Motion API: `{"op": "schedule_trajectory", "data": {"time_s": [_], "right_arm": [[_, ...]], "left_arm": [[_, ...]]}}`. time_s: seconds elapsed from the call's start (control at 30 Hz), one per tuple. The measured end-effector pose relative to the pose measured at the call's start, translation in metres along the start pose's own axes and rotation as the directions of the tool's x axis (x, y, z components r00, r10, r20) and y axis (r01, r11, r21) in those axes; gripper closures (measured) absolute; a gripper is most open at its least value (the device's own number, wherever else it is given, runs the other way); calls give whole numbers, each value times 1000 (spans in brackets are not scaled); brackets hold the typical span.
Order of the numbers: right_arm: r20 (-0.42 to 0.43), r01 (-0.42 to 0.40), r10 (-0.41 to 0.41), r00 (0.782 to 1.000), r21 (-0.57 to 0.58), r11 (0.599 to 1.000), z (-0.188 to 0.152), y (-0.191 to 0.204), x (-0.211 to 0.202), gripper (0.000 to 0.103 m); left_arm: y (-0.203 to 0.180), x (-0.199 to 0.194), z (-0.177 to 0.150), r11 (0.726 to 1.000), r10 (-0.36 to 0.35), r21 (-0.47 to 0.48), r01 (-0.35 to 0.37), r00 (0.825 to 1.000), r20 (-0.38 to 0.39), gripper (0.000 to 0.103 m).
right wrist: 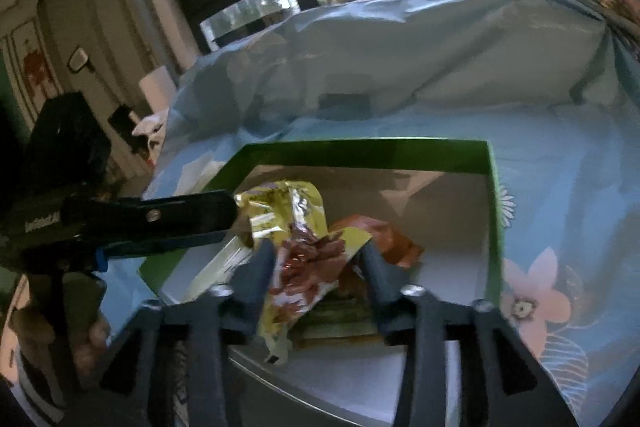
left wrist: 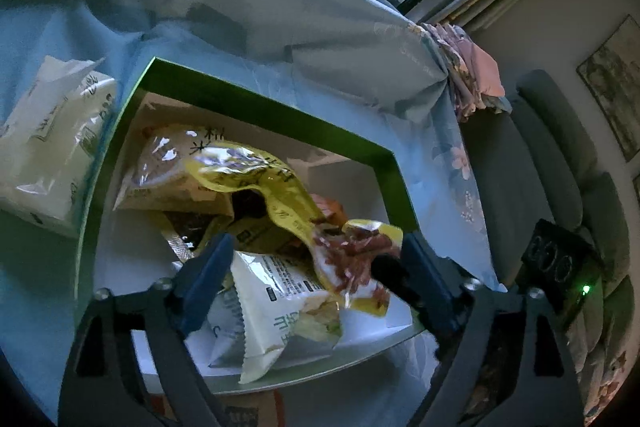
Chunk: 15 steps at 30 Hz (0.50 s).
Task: Organize snacks
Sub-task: 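Carry the yellow bag into the box and open the left gripper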
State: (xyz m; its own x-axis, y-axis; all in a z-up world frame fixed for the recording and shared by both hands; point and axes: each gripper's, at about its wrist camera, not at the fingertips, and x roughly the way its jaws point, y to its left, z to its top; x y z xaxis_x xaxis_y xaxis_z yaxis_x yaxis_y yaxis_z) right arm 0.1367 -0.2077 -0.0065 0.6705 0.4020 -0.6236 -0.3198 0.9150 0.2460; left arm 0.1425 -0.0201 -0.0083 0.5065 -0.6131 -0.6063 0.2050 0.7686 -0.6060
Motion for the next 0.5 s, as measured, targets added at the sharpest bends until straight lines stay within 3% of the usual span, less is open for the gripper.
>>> {"op": "schedule_trajectory", "data": {"time_s": [0.3, 0.4, 0.5], "right_arm": [[39, 26, -27, 999, 24, 999, 0, -7, -25, 49], [47, 16, -17, 999, 19, 1000, -3, -5, -35, 48], [51, 9, -9, 999, 4, 1000, -5, 0, -43, 48]], "left_arm": [[-12, -15, -7, 990, 114, 79, -117, 992, 45, 9], [-16, -19, -12, 979, 166, 108, -173, 984, 66, 1], [-19, -23, -17, 971, 191, 132, -200, 978, 80, 1]]}}
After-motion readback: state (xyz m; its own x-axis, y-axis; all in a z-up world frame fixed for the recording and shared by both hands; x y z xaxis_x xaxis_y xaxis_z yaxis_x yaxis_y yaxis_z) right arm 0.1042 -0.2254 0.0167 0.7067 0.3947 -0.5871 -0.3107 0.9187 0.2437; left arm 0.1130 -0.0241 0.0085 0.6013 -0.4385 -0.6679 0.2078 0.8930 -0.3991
